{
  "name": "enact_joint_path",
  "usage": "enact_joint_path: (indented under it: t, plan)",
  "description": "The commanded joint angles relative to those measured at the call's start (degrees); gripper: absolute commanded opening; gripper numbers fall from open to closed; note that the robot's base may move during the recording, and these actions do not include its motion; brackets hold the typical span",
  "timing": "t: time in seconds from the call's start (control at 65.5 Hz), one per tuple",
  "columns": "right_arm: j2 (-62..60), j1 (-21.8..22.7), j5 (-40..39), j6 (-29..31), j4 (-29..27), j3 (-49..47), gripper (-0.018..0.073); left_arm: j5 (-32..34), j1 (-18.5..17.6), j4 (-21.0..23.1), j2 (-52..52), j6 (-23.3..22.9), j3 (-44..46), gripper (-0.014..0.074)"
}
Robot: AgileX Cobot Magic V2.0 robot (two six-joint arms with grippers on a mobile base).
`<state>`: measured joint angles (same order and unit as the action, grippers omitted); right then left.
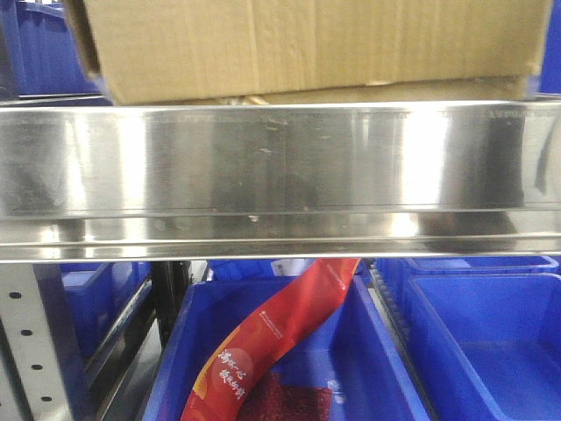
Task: Stack two boxes on right shelf middle
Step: 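Lower the stacked boxes onto the middle shelf with both grippers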
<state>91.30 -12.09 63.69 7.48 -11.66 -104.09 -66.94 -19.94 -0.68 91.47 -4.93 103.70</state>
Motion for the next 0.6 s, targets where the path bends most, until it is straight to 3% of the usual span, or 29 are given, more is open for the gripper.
enact_joint_path:
  t: [0.0, 0.015, 0.168, 0.32, 0.443, 0.58]
  plan:
    - [-0.52, 0.36, -1.16, 0.55, 0.41, -0.35, 0.0548, 0.05, -0.37, 0.04, -0.32, 0.04, 0.36, 0.0591]
    - [-0.52, 0.36, -1.16, 0.55, 0.41, -0.35, 0.0566, -0.12, -0.37, 0.04, -0.32, -0.35, 0.47, 0.0626]
    - [-1.76, 0.36, -1.16, 0.55, 0.41, -0.35, 0.0568, -1.03, -0.37, 0.68, -1.42, -0.98, 1.61, 0.0505]
    - [-5.4, 0.36, -1.01, 0.41, 0.3, -0.35, 0.0536, -2.74, -0.37, 0.28, -4.95, -0.98, 2.09, 0.0489]
    - [-9.59, 0.36, -0.79, 0.41, 0.3, 1.07, 0.0389, -3.02, -0.37, -0.19, -8.5, -0.98, 1.94, 0.0466]
    - [-16.13, 0.36, -3.25, 1.27, 0.43, 8.54, 0.0152, -2.01, -0.37, -2.8, -14.27, -0.98, -1.64, 0.0326]
